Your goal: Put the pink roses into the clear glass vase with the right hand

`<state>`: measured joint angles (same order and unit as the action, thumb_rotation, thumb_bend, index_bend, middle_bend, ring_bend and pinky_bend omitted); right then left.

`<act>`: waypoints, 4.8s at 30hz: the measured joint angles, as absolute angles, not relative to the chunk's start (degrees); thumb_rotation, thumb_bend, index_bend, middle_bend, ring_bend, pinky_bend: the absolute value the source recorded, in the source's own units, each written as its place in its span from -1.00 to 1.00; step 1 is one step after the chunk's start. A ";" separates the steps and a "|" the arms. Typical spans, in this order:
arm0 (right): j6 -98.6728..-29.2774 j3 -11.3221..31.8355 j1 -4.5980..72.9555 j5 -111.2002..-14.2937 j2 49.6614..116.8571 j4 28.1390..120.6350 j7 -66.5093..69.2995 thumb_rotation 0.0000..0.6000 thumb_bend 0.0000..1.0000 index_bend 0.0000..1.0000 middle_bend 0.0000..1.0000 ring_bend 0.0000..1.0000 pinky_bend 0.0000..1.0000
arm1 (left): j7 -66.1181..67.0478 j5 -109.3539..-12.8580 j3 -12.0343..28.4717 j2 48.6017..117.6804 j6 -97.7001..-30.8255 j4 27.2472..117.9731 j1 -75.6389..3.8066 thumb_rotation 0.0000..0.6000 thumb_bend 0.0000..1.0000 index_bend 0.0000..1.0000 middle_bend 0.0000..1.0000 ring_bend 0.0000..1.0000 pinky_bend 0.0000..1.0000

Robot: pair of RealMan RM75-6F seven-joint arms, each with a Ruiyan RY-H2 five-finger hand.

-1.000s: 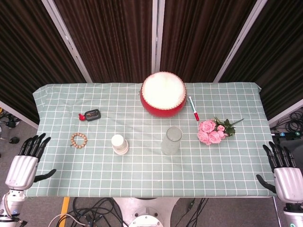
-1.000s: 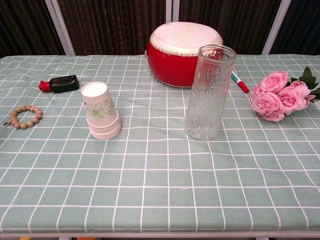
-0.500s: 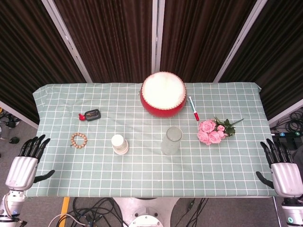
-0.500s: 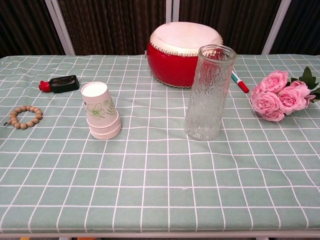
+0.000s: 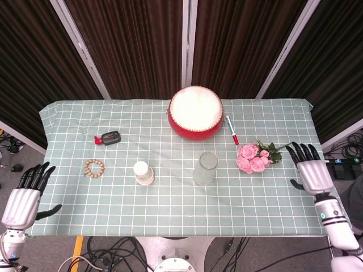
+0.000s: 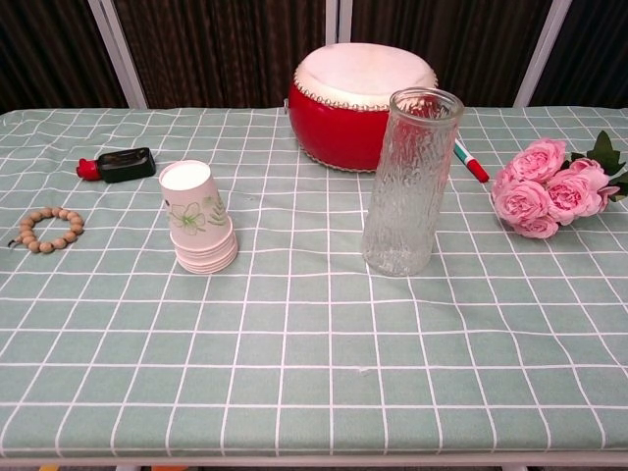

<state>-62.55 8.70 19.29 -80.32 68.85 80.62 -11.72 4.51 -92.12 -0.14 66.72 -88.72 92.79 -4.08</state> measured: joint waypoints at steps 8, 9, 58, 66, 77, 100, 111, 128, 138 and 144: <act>-53.54 9.41 26.45 -76.38 74.39 73.92 -16.57 1.00 -0.80 -1.00 -0.98 -1.00 -1.00 | 4.69 -92.86 -0.17 65.86 -88.91 93.50 -4.16 0.97 -1.00 -0.86 -1.00 -1.00 -0.79; -53.04 9.36 26.93 -76.10 74.95 73.20 -16.92 1.00 -0.80 -1.00 -0.99 -1.00 -1.00 | 4.67 -92.97 -0.15 65.86 -89.01 93.48 -4.17 0.97 -1.00 -0.86 -1.00 -1.00 -0.79; -55.19 6.97 35.47 -78.12 100.14 38.49 -5.85 1.00 -0.40 0.50 0.18 -0.44 -0.68 | 0.59 -92.38 0.03 65.81 -89.75 89.22 -3.58 1.00 -1.00 -0.86 -1.00 -1.00 -0.79; -59.63 7.50 34.44 -79.38 97.73 41.16 -1.98 1.00 -0.40 0.53 0.21 -0.42 -0.66 | 1.47 -92.64 0.03 65.61 -89.70 90.03 -3.67 1.00 -1.00 -0.86 -1.00 -1.00 -0.79; -66.22 12.45 32.05 -77.82 83.49 67.16 -0.66 1.00 -0.40 0.53 0.20 -0.42 -0.66 | 2.45 -92.45 -0.27 66.26 -88.31 90.41 -4.11 1.00 -1.00 -0.86 -1.00 -1.00 -0.79; -75.97 26.75 25.78 -70.67 57.90 124.92 17.79 1.00 -0.39 0.53 0.22 -0.42 -0.64 | 3.34 -91.98 -0.31 65.94 -87.93 91.27 -4.14 1.00 -1.00 -0.86 -1.00 -1.00 -0.79; -71.35 27.05 25.64 -61.65 61.11 128.67 30.58 1.00 -0.39 0.53 0.22 -0.42 -0.64 | 2.46 -91.58 -0.35 66.54 -87.72 90.17 -4.07 1.00 -1.00 -0.86 -1.00 -1.00 -0.79; -68.43 26.03 29.62 -55.54 66.86 125.71 26.31 1.00 -0.39 0.53 0.22 -0.43 -0.64 | -0.20 -90.42 -0.01 66.85 -87.75 88.16 -3.76 1.00 -1.00 -0.86 -1.00 -1.00 -0.79; -64.50 26.11 34.76 -46.41 73.03 118.57 21.53 1.00 -0.40 0.53 0.21 -0.44 -0.64 | -2.13 -89.76 0.07 67.11 -87.86 86.51 -3.41 1.00 -1.00 -0.86 -1.00 -1.00 -0.79; -61.89 25.91 36.52 -46.13 76.23 115.86 21.36 1.00 -0.47 0.46 0.16 -0.51 -0.64 | -3.09 -89.56 0.19 67.12 -88.10 85.74 -3.22 1.00 -1.00 -0.86 -1.00 -1.00 -0.79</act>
<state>-61.89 25.91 36.52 -46.13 76.23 115.86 21.36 -3.09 -89.56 0.19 67.12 -88.10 85.74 -3.22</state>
